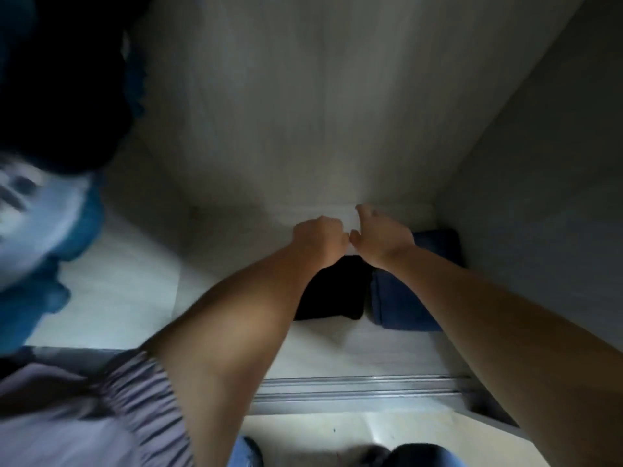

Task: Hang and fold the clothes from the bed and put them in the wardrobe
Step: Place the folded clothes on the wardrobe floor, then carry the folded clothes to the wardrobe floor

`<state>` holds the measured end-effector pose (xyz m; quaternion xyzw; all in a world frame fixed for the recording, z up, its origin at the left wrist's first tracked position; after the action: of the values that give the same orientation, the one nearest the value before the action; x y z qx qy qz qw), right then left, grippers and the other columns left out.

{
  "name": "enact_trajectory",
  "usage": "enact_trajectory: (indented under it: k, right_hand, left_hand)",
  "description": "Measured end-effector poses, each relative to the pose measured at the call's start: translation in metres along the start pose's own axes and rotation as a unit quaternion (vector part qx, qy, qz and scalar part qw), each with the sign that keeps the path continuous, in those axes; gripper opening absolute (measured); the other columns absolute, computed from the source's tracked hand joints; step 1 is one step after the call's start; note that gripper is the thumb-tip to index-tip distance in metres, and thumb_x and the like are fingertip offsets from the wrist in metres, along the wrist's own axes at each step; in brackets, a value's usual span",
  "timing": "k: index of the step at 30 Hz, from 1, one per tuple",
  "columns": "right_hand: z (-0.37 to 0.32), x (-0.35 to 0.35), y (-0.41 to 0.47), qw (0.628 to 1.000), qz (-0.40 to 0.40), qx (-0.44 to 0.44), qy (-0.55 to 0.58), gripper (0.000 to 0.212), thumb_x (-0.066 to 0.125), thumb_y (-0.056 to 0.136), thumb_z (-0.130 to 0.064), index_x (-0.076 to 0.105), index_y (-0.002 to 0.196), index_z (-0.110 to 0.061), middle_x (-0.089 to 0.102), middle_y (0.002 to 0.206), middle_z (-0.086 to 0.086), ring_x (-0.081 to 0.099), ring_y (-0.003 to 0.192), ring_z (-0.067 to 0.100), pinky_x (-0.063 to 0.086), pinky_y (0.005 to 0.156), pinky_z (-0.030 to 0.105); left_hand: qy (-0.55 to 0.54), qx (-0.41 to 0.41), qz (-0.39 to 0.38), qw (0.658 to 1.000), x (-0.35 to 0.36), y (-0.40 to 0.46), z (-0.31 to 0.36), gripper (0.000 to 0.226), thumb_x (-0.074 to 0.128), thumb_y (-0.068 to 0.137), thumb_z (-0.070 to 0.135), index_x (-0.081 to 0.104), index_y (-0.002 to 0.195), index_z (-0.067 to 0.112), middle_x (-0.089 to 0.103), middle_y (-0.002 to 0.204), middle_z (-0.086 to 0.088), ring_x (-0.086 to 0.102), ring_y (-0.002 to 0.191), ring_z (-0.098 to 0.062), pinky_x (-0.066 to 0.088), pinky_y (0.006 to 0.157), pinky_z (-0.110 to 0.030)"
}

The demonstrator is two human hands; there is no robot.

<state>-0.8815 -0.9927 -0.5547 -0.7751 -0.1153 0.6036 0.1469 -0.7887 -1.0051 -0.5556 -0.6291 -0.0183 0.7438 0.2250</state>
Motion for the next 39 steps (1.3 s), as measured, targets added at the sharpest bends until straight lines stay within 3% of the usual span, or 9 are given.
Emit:
enact_trajectory:
  k: [4,15,19,21,24,29,33,37,39]
  right_hand:
    - [0.015,-0.107,-0.059,0.996,0.050,0.054,0.044,0.041,0.038,0.099,-0.035,0.035,0.134,-0.013,0.051,0.132,0.019,0.053,0.116,0.037,0.043,0.089,0.041]
    - [0.012,-0.306,-0.251,0.969,0.097,0.185,0.135,0.048,0.039,0.096,-0.043,0.042,0.135,-0.014,0.058,0.126,0.018,0.058,0.110,0.039,0.046,0.086,0.041]
    - [0.013,-0.312,-0.311,0.928,0.069,0.245,0.273,0.042,0.038,0.095,-0.048,0.055,0.118,-0.016,0.069,0.100,0.012,0.071,0.067,0.025,0.061,0.064,0.042]
    - [0.017,-0.315,-0.346,0.899,0.089,0.279,0.326,0.042,0.038,0.096,-0.048,0.059,0.109,-0.015,0.070,0.083,0.009,0.070,0.059,0.022,0.060,0.055,0.036]
    - [0.025,-0.322,-0.402,0.868,0.135,0.321,0.355,0.047,0.034,0.096,-0.050,0.060,0.100,-0.011,0.071,0.074,0.008,0.070,0.058,0.026,0.060,0.055,0.036]
    - [0.060,-0.346,-0.509,0.817,0.261,0.375,0.351,0.045,0.029,0.099,-0.052,0.050,0.097,-0.012,0.069,0.077,0.013,0.068,0.055,0.028,0.059,0.056,0.039]
    - [0.087,-0.351,-0.599,0.790,0.317,0.421,0.314,0.043,0.025,0.099,-0.045,0.052,0.091,-0.012,0.070,0.088,0.016,0.068,0.076,0.036,0.056,0.078,0.050]
    - [0.108,-0.341,-0.693,0.766,0.342,0.463,0.286,0.040,0.025,0.099,-0.046,0.050,0.087,-0.017,0.070,0.075,0.008,0.068,0.064,0.028,0.057,0.073,0.046]
    - [0.121,-0.325,-0.750,0.756,0.343,0.496,0.253,0.043,0.025,0.100,-0.049,0.053,0.095,-0.016,0.069,0.084,0.009,0.067,0.075,0.030,0.055,0.076,0.044]
  left_hand:
    - [-0.016,0.017,0.043,0.999,-0.105,-0.034,0.046,0.033,0.042,0.098,0.032,0.056,0.118,0.010,0.062,0.120,-0.015,0.060,0.111,-0.034,0.046,0.087,-0.036]
    - [-0.070,0.059,0.019,0.996,-0.322,-0.178,0.110,0.036,0.040,0.096,0.041,0.052,0.111,0.010,0.062,0.112,-0.015,0.060,0.100,-0.033,0.036,0.068,-0.030]
    - [-0.040,0.112,0.012,0.993,-0.359,-0.219,0.155,0.031,0.035,0.097,0.044,0.048,0.101,0.016,0.062,0.099,-0.008,0.059,0.086,-0.028,0.035,0.062,-0.030]
    - [-0.043,0.154,0.013,0.987,-0.378,-0.242,0.183,0.029,0.035,0.098,0.044,0.045,0.096,0.017,0.057,0.086,-0.005,0.055,0.077,-0.024,0.033,0.058,-0.030]
    - [-0.058,0.214,0.002,0.975,-0.394,-0.275,0.221,0.030,0.039,0.098,0.041,0.049,0.103,0.014,0.053,0.083,-0.002,0.051,0.072,-0.023,0.034,0.059,-0.029]
    - [-0.181,0.275,-0.034,0.944,-0.405,-0.326,0.295,0.030,0.046,0.097,0.035,0.054,0.107,0.008,0.062,0.101,-0.011,0.060,0.094,-0.030,0.046,0.076,-0.033]
    - [-0.167,0.350,-0.071,0.919,-0.386,-0.385,0.351,0.029,0.045,0.096,0.038,0.054,0.101,0.011,0.062,0.098,-0.007,0.060,0.091,-0.029,0.049,0.079,-0.035]
    - [-0.137,0.398,-0.094,0.902,-0.358,-0.438,0.408,0.027,0.046,0.094,0.037,0.055,0.088,0.012,0.063,0.097,-0.009,0.058,0.092,-0.030,0.043,0.076,-0.032]
    - [-0.085,0.431,-0.099,0.893,-0.338,-0.474,0.442,0.028,0.042,0.095,0.037,0.053,0.083,0.014,0.060,0.092,-0.008,0.056,0.091,-0.029,0.040,0.074,-0.031]
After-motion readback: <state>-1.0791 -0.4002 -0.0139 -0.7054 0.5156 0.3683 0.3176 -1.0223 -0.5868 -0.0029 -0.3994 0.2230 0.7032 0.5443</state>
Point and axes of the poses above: each hand's wrist, its own y-axis towards the middle knuckle, its own x-axis out of the palm, z = x × y, the point moved 9 cm from there along y, towards the middle knuckle
